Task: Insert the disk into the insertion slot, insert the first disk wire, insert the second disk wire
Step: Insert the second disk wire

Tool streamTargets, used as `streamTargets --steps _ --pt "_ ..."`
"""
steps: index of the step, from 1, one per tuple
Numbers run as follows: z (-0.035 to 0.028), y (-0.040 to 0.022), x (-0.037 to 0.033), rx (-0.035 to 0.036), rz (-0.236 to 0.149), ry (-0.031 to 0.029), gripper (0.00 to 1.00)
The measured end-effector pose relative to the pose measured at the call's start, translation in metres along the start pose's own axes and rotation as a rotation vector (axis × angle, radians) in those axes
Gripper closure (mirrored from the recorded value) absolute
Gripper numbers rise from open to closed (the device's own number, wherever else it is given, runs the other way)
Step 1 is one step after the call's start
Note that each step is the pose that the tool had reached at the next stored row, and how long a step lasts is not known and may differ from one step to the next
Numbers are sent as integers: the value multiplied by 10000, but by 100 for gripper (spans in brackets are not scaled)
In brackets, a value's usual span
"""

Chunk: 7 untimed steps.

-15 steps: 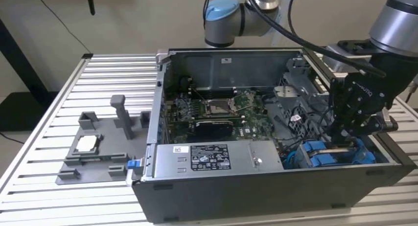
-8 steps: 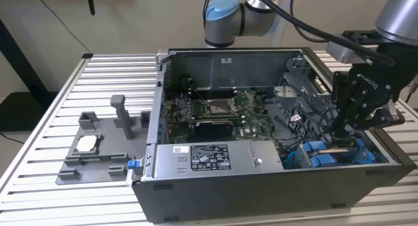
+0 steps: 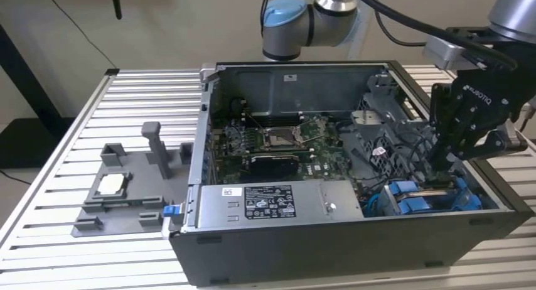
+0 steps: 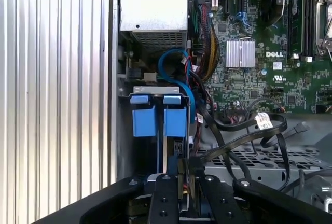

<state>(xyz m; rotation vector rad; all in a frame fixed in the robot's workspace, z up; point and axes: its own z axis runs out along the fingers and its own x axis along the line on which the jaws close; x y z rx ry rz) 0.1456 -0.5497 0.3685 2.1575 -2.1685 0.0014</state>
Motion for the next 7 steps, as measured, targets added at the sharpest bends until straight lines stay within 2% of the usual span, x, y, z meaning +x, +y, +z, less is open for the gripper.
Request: streamTargets --steps 7 --pt "0 0 -1 0 3 -1 76"
